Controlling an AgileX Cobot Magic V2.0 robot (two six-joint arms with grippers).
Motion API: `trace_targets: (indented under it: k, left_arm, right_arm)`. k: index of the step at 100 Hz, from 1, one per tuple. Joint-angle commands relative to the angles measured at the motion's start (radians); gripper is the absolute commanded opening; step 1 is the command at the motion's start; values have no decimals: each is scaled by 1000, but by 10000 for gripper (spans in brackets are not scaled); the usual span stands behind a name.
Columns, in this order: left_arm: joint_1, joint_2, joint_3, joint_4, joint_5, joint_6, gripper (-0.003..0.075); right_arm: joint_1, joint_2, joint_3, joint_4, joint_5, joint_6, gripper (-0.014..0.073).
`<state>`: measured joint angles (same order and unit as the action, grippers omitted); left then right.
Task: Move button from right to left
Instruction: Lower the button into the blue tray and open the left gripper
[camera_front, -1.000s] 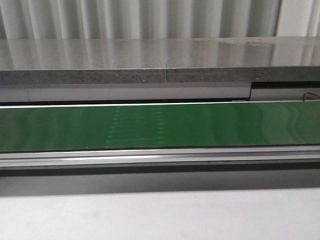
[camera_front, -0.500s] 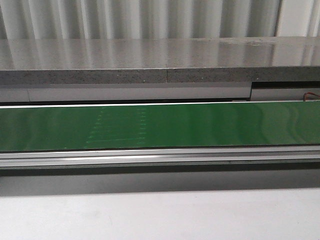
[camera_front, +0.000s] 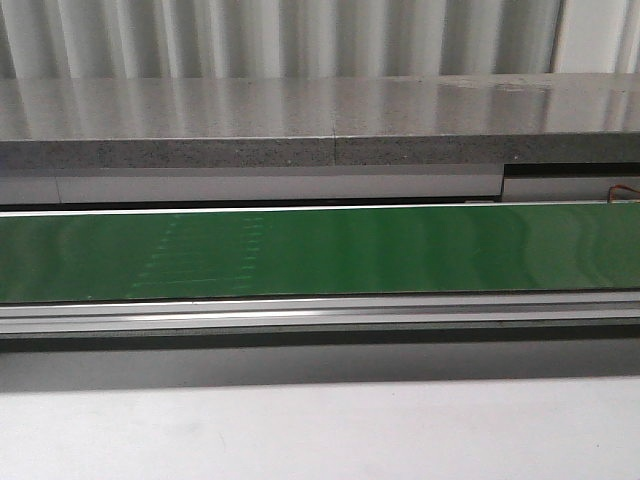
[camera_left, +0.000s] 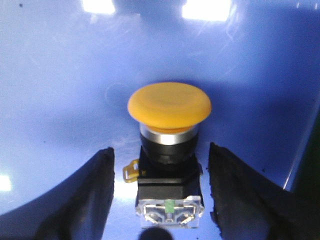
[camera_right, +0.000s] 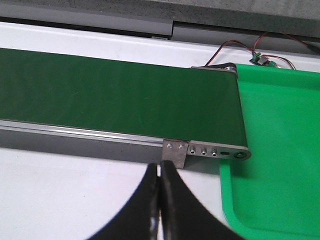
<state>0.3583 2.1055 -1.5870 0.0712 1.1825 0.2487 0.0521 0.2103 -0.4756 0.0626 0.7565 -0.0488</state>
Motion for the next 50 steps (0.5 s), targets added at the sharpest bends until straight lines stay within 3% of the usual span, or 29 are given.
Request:
trace_targets:
  k: [1, 13, 35, 50]
  left_arm:
    - [2, -90, -26, 1, -17, -17, 405]
    - [2, -143, -26, -5, -47, -20, 309]
    - [-7, -261, -26, -82, -76, -88, -15]
    - [-50, -351, -26, -127, -89, -88, -20]
  right_arm:
    - [4, 11, -26, -3, -73, -5, -67]
    - [4, 11, -26, -3, -73, -5, -67]
    - [4, 11, -26, -3, -73, -5, -67]
    - [4, 11, -26, -3, -73, -5, -67]
